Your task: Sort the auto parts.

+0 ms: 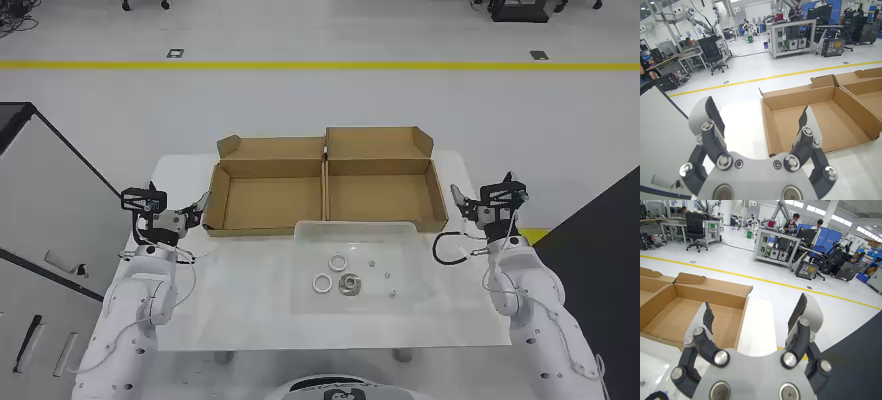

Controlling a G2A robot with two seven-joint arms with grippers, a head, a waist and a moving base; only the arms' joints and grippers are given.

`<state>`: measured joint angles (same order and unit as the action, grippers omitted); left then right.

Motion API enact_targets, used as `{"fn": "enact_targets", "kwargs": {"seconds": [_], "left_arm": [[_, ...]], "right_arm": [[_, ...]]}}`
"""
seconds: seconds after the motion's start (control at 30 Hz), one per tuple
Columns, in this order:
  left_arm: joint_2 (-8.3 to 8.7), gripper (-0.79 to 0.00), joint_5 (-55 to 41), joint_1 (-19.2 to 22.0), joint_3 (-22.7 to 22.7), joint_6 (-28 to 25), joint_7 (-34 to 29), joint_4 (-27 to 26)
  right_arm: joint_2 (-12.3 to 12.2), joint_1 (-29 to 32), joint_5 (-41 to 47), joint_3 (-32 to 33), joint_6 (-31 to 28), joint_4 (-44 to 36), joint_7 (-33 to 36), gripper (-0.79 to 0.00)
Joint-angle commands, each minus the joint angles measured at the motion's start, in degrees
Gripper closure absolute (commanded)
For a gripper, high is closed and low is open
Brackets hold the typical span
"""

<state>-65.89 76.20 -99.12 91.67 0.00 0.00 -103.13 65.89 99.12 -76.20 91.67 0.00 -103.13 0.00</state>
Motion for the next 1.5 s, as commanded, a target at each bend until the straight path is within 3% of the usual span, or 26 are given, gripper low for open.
{"fn": "enact_targets", "kwargs": {"seconds": [0.0,0.27,0.4,0.53,0.83,1.07,1.27,1.47], "left_arm": [[0.00,-0.784,0.0,0.0,0.0,0.0,0.0,0.0],[0.00,-0.785,0.0,0.0,0.0,0.0,0.0,0.0],[0.00,-0.785,0.0,0.0,0.0,0.0,0.0,0.0],[0.00,-0.785,0.0,0.0,0.0,0.0,0.0,0.0],[0.00,-0.785,0.0,0.0,0.0,0.0,0.0,0.0],[0.00,-0.785,0.0,0.0,0.0,0.0,0.0,0.0],[0.00,-0.785,0.0,0.0,0.0,0.0,0.0,0.0],[0.00,-0.785,0.0,0.0,0.0,0.0,0.0,0.0]], "right_arm": [[0.0,0.0,0.0,0.0,0.0,0.0,0.0,-0.784],[-0.1,-0.2,0.1,0.9,-1.0,-1.5,-0.4,-0.785],[-0.5,0.8,-0.9,3.9,-5.5,-5.6,-0.5,-0.785],[-1.1,2.1,0.5,7.4,-13.8,-11.1,2.9,-0.785],[-3.0,1.2,7.3,14.0,-37.6,-17.3,15.2,-0.785],[-4.6,-3.1,15.8,13.2,-51.0,-17.2,28.9,-0.785],[-6.2,-7.8,24.2,9.6,-57.4,-16.1,40.8,-0.785],[-8.3,-11.2,29.6,3.8,-56.3,-16.2,48.0,-0.785]]}}
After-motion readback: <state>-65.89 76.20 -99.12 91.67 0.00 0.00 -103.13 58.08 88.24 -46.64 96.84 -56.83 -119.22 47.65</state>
